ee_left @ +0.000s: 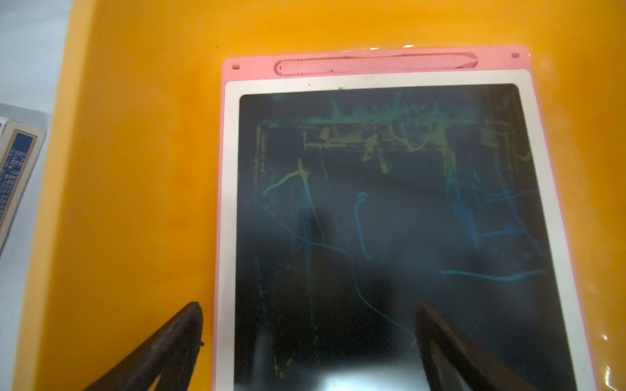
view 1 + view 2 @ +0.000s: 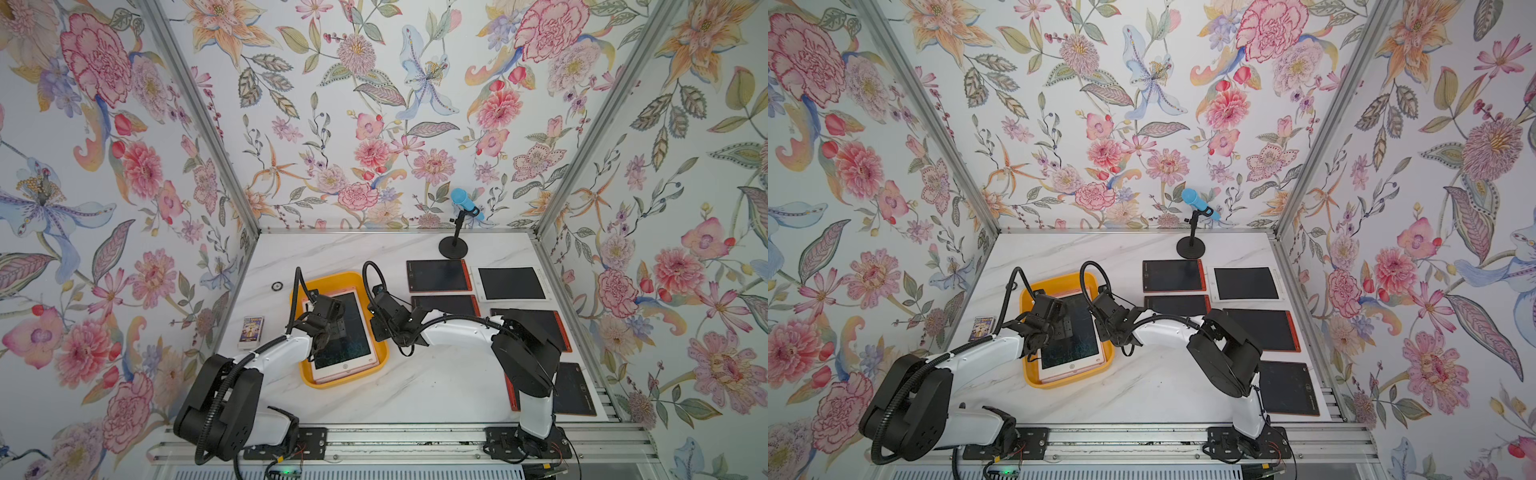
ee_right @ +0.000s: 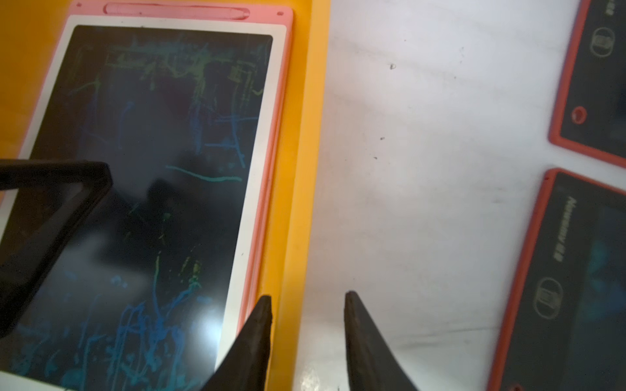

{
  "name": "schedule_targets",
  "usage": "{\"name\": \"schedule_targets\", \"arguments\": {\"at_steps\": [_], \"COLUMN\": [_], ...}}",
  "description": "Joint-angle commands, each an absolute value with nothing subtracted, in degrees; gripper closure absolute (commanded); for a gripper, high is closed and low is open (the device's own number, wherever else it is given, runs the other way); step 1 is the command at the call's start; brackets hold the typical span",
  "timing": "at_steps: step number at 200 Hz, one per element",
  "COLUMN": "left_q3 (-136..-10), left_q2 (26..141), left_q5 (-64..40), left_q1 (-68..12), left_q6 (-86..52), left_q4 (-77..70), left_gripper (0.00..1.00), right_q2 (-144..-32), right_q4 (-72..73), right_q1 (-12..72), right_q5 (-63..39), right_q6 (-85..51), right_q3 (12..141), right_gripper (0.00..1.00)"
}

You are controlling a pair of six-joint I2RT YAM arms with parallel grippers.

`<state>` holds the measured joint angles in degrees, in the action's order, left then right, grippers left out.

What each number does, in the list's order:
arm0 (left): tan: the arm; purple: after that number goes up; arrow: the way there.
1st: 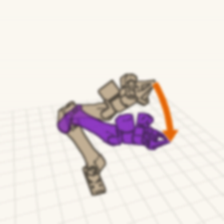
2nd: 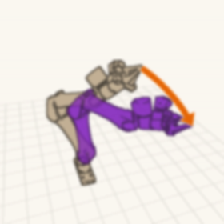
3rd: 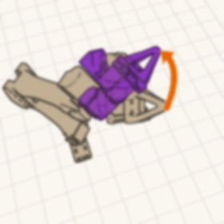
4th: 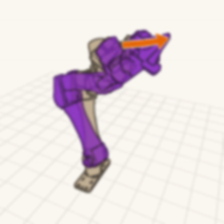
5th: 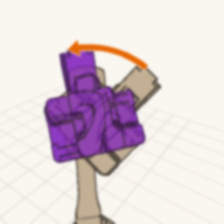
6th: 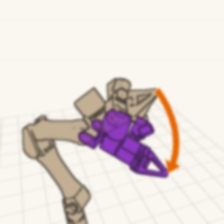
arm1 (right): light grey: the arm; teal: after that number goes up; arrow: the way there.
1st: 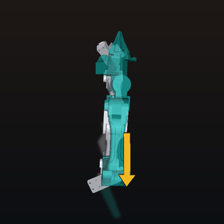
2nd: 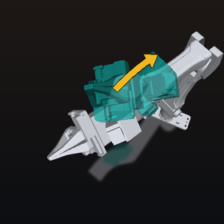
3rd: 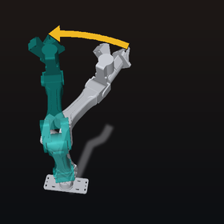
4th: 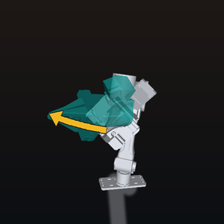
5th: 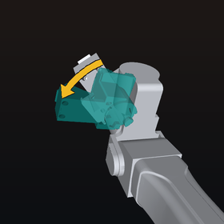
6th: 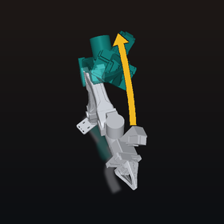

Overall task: Take out the writing tablet from the storage box
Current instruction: Pick up the writing tablet from the storage box.

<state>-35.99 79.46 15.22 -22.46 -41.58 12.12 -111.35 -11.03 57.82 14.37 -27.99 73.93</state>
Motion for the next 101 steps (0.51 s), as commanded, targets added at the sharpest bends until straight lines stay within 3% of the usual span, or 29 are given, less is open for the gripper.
{"name": "schedule_targets", "arguments": {"at_steps": [1,48,101], "left_q3": [-35.87,-36.62,-37.27], "left_q2": [81.23,84.11,88.75], "left_q5": [16.96,18.86,17.44], "left_q1": [-21.73,-20.32,-18.9], "left_q6": [-42.79,-43.01,-43.72], "left_q4": [11.78,11.86,9.85], "left_gripper": [0.01,0.01,0.01], "right_q2": [-112.97,-114.94,-114.97], "right_q4": [-12.9,-15.66,-15.85], "right_q1": [58.33,59.44,59.86], "right_q5": [16.69,17.36,19.59], "right_q6": [-28.5,-29.87,-32.28], "right_q3": [74.98,76.58,75.15], "right_gripper": [0.71,0.84,0.9]}}
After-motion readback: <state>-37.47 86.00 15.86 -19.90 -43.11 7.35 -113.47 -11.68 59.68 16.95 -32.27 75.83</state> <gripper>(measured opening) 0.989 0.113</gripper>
